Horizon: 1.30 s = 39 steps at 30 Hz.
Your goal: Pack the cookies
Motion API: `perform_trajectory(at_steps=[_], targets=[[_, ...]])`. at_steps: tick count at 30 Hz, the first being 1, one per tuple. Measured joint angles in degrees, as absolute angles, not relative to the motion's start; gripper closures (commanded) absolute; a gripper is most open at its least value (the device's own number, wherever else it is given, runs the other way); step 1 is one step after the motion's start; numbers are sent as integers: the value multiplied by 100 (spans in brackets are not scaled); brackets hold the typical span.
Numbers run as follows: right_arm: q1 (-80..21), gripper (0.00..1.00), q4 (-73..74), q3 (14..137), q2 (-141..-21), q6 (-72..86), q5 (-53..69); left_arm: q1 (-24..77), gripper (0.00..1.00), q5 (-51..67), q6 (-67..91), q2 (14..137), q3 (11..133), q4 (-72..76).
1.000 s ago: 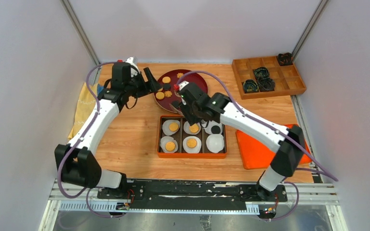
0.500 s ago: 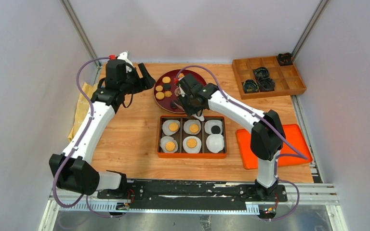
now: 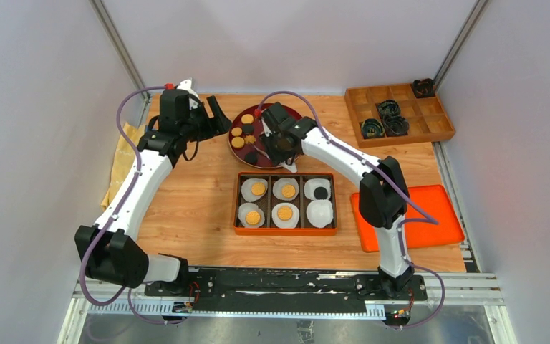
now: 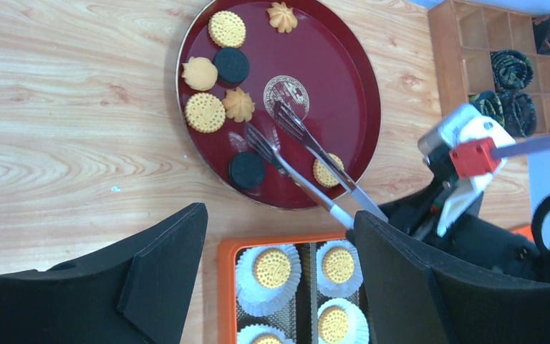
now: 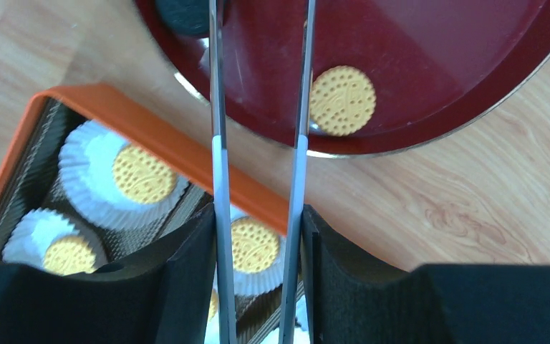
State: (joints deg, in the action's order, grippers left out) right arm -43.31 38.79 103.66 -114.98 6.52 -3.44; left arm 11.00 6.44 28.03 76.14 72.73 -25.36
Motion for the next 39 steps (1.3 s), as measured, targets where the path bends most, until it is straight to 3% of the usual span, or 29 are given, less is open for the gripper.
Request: perform_trajectory(at_steps=[12,19,31,39], targets=[[-3883,58,3933,11083,-11909,617,-613,1100,19,749,2805,7644,7262,-2484],[-3883,55,3938,11096,-11762,587,-602,1100,19,794,2805,7649,7260,-2436],[-3883,53,4254,9472,-10457,580,-773,1100,19,899,2827,7649,7260,-2432],[-3883,52,4462,9109,-10296,631,-591,1100,19,965,2871,7651,7253,-2432]])
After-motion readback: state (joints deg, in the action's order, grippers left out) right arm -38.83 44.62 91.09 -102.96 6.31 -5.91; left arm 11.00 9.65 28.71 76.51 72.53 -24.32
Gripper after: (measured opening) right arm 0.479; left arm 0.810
